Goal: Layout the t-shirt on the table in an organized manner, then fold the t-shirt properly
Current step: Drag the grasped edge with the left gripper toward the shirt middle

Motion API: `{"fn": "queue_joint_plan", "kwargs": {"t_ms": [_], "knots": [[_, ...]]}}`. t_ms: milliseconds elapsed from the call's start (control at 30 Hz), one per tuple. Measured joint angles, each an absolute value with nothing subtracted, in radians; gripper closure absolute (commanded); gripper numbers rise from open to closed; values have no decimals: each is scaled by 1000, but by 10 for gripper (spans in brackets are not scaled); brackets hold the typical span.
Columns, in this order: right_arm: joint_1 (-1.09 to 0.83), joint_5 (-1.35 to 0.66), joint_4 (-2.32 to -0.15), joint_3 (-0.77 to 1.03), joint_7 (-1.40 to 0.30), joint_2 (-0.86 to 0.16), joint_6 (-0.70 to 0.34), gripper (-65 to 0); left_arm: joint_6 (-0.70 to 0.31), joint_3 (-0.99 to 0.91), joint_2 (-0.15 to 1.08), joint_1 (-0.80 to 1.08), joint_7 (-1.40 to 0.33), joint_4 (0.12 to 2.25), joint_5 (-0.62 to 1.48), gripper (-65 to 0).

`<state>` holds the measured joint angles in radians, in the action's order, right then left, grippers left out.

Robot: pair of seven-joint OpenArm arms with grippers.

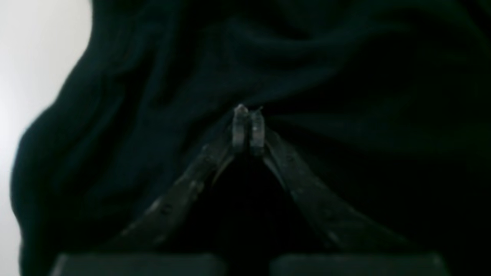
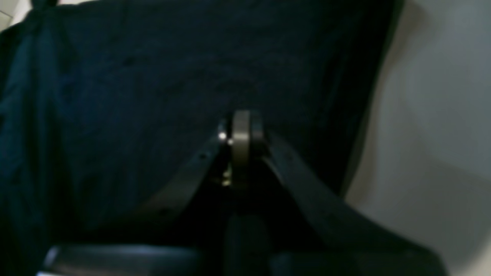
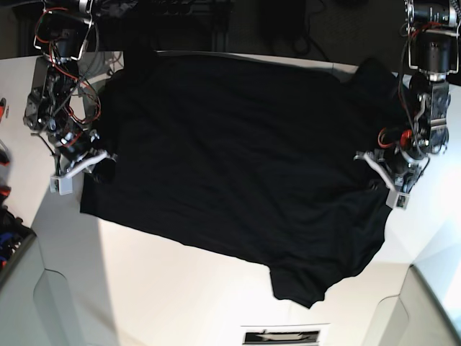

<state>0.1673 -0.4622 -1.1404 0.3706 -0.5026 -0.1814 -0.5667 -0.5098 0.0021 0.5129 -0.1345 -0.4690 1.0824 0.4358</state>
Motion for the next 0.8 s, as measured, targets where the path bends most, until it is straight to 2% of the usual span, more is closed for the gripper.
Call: {"fn": "queue_joint_plan", "kwargs": {"t_ms": [200,433,633,800], "knots": [[105,-562,-1153,371,-501,-191,-588,0,-500,0,443,-260,-474,966,418,0],[75,-636,-1211,371,-607,-191,-588,0,-487,67,345,-341,-481,925,390,0],[33,-632,-1297,371,-637,-185,-583,0,-377,217,264,-393,-404,883,293,0],[-8,-610,-1385,371,-659,-175,-579,0,-369,249,249,-444,-408,845,260,0]]}}
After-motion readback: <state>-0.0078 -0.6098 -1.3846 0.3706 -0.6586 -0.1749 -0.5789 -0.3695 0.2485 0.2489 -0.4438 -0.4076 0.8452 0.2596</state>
